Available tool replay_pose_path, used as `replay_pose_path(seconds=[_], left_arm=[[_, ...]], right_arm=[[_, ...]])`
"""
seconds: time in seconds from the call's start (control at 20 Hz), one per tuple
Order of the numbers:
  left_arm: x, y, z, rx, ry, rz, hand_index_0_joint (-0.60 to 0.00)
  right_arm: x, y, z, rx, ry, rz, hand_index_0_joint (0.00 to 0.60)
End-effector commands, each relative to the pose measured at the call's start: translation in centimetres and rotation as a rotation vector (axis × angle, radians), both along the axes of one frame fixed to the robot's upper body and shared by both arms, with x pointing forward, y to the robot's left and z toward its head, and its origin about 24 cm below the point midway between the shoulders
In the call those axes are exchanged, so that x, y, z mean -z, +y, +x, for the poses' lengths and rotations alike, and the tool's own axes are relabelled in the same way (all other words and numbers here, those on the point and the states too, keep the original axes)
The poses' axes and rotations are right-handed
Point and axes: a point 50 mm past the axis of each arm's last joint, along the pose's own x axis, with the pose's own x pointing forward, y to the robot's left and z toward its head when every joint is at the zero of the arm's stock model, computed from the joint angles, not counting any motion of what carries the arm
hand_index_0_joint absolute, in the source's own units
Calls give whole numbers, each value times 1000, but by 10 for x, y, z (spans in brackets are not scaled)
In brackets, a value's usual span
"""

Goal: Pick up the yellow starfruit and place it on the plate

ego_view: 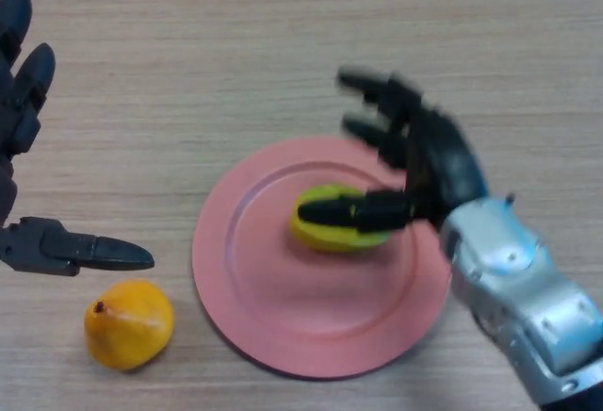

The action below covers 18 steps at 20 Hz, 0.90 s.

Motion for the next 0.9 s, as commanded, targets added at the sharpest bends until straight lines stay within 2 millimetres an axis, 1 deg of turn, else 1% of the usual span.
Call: replay_pose_path(seconds=[0.05, 0.1, 0.15, 0.2, 0.25, 0.3, 0.35, 0.4, 0.45, 0.5, 0.55, 0.7, 0.8, 0.9], left_arm=[[-38, 4, -12, -28, -209, 53, 0], [-39, 4, -12, -27, -211, 55, 0], [-40, 2, -11, -13, -213, 47, 0], [-40, 1, -11, -9, -214, 45, 0], [-42, -1, -12, 0, -212, 44, 0], [-43, -2, -12, 3, -212, 41, 0], [-45, -4, -13, 11, -224, 28, 0], [-45, -5, -14, 11, -232, 29, 0], [-45, -7, -16, 16, -251, 34, 0], [-46, -8, -16, 17, -255, 37, 0], [-51, -9, -19, 29, -273, 32, 0], [-51, -13, -19, 46, -269, 33, 0], [-50, -18, -19, 48, -277, 36, 0], [-48, -21, -20, 55, -276, 32, 0]], right_arm=[[-64, -19, -9, 44, -331, 52, 0], [-70, -21, -13, 50, -354, 47, 0], [-82, -28, -23, 77, -377, 41, 0], [-85, -31, -27, 90, -379, 45, 0], [-94, -33, -38, 106, -358, 58, 0], [-96, -33, -42, 105, -351, 65, 0], [-106, -31, -57, 92, -344, 51, 0], [-109, -30, -63, 87, -354, 46, 0], [-118, -26, -79, 62, -340, 7, 0], [-120, -24, -84, 48, -337, -8, 0], [-124, -17, -94, -5, -328, -32, 0], [-126, -14, -99, -31, -328, -77, 0], [-128, -20, -100, -29, -323, -52, 0], [-123, -27, -104, -28, -298, -31, 0]])
